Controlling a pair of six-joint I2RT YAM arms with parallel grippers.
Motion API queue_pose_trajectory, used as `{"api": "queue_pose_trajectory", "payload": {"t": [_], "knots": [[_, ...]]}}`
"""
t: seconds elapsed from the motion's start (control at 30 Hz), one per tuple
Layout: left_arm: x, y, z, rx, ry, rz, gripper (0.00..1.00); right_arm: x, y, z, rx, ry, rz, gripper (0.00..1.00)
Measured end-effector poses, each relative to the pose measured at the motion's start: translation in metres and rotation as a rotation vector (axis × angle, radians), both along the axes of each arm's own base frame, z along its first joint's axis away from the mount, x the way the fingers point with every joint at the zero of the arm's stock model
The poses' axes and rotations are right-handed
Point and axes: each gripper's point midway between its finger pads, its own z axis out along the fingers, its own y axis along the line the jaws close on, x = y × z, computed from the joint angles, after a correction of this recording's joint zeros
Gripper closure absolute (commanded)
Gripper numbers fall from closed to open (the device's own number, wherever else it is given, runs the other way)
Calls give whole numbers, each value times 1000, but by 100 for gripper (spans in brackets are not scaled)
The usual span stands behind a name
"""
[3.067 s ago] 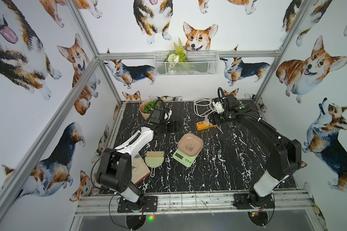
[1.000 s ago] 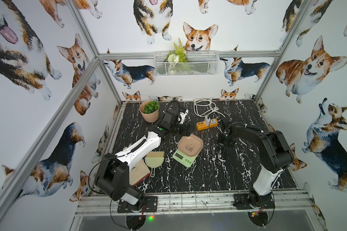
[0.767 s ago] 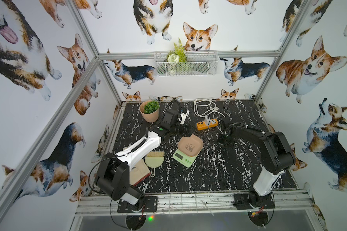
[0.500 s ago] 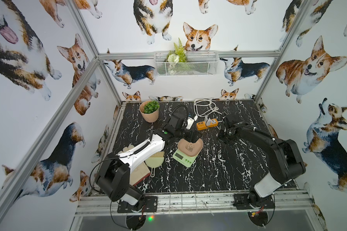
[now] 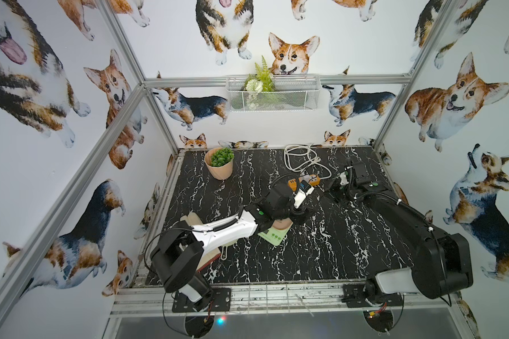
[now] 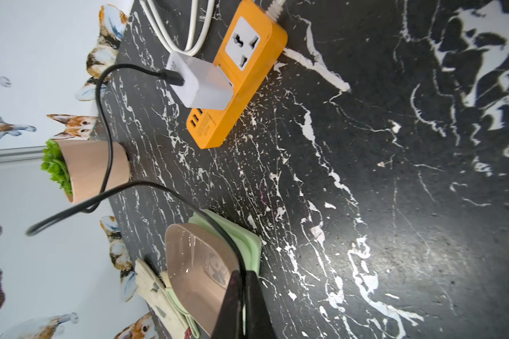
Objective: Charge the electronic scale
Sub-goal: Pick up the charging cable from the center of the board.
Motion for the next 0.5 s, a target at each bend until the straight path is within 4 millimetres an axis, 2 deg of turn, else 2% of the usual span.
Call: {"api": "queue_pose_trajectory", "payload": {"t": [0.07, 0.23, 0.5], "knots": [[1, -8, -8, 10, -9, 8, 46, 1, 4, 3, 29, 0, 1, 100], [18, -14, -19, 30, -32, 65, 53, 1, 10, 7, 69, -5, 14, 100], [26, -20, -15, 31, -62, 79, 68, -1, 13, 7, 87, 5, 22, 100]]}}
